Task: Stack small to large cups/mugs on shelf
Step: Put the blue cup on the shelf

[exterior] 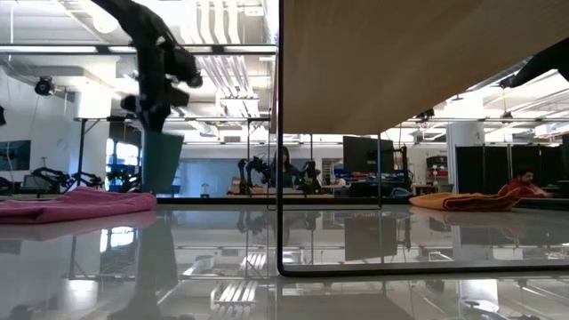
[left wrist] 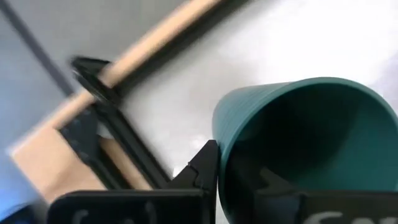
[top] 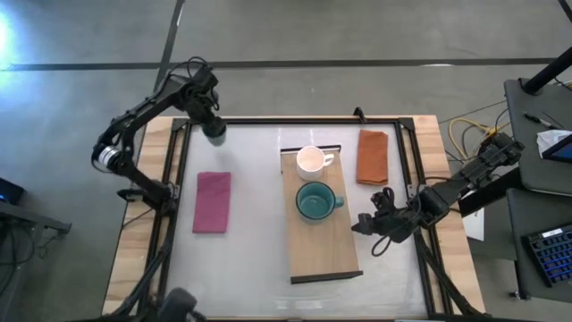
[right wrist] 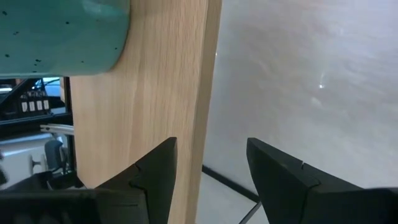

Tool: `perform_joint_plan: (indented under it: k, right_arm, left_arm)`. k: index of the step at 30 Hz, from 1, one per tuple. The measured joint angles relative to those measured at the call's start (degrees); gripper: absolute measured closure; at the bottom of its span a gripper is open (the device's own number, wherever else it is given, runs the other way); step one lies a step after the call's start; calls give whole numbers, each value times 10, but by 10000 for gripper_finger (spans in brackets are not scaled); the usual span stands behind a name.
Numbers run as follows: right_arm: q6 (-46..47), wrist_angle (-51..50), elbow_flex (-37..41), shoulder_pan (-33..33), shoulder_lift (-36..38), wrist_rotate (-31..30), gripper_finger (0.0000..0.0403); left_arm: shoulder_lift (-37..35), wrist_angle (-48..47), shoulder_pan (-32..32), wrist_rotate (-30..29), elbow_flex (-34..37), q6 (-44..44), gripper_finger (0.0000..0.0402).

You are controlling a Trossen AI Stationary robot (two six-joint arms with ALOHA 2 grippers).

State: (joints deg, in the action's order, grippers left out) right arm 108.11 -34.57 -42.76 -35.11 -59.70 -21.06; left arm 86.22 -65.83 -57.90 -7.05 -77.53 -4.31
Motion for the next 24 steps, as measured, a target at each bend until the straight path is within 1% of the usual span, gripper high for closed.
perform_joint_plan:
  k: [4, 6, 9, 13, 16, 19, 22, 24]
  right_arm:
    - [-6, 0, 0, 0, 0, 0, 215]
    - [-8, -5, 0, 0, 0, 0, 215]
    - [-18, -12, 0, 0, 0, 0, 216]
    - [-33, -13, 0, 0, 0, 0, 216]
    - [-37, -13, 0, 0, 0, 0, 216]
    - [-42, -12, 0, 0, 0, 3, 216]
    - [-50, -8, 0, 0, 1, 11, 216]
    - [-59, -3, 0, 0, 2, 19, 216]
  left_arm:
    - [-74, -43, 46, 72, -2, 69, 401]
    - [-112, -59, 88, 83, -2, 113, 401]
    - [-162, -86, 173, 85, -2, 199, 401]
    - [-200, -112, 319, 94, -12, 333, 401]
    - [-204, -103, 435, 89, -33, 432, 401]
    - [-187, -76, 539, 75, -67, 513, 401]
    - [-148, -61, 619, 56, -109, 562, 401]
    - [-112, -62, 657, 49, -137, 579, 401]
